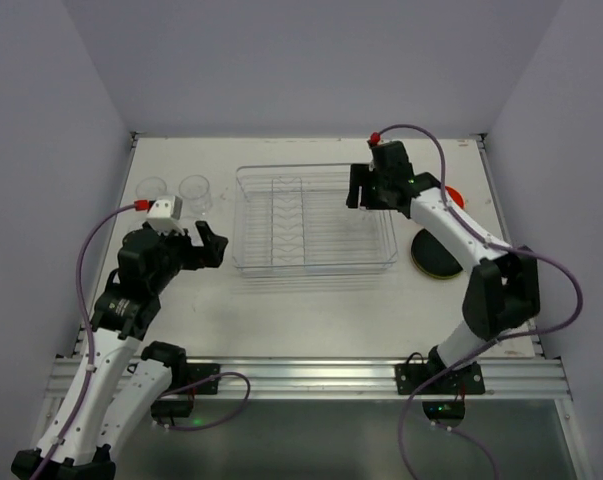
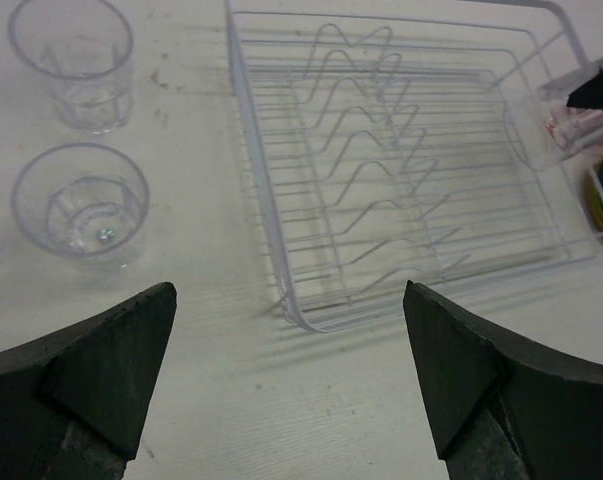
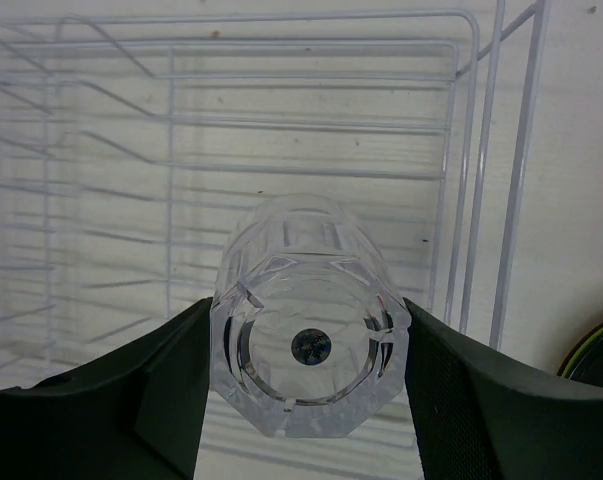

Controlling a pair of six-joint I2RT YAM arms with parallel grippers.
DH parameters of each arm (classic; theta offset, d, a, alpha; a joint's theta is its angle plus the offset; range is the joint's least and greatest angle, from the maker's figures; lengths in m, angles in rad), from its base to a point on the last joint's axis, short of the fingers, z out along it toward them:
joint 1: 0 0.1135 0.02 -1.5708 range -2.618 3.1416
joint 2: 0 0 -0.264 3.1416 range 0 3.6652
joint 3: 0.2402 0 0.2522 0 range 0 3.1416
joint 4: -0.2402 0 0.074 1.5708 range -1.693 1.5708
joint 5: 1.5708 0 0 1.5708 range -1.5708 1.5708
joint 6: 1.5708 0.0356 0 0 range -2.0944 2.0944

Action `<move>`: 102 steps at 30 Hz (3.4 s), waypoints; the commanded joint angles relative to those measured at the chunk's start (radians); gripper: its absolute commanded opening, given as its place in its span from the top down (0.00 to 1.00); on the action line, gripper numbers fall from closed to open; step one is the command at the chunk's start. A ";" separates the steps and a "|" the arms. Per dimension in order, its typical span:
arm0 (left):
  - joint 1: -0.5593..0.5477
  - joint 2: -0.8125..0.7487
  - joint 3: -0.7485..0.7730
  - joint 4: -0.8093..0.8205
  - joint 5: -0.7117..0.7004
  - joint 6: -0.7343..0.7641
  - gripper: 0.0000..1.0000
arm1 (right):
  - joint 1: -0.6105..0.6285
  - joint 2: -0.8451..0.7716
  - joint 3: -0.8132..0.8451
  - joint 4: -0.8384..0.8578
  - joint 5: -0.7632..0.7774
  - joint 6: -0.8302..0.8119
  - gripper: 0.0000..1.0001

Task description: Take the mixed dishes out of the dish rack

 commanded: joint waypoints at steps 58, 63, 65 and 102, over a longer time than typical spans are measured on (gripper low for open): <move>-0.342 0.337 0.306 -0.593 -0.486 -0.304 1.00 | -0.003 -0.867 -0.511 0.199 0.062 0.154 0.01; -0.139 0.401 0.235 -0.488 -0.350 -0.134 1.00 | -0.003 -0.909 -0.523 0.206 0.056 0.144 0.01; -0.079 0.441 0.220 -0.471 -0.284 -0.106 1.00 | -0.003 -0.915 -0.525 0.206 0.048 0.139 0.01; -0.019 0.166 0.378 -0.424 -0.267 -0.034 0.00 | 0.029 -1.000 -0.448 0.064 -0.012 0.124 0.01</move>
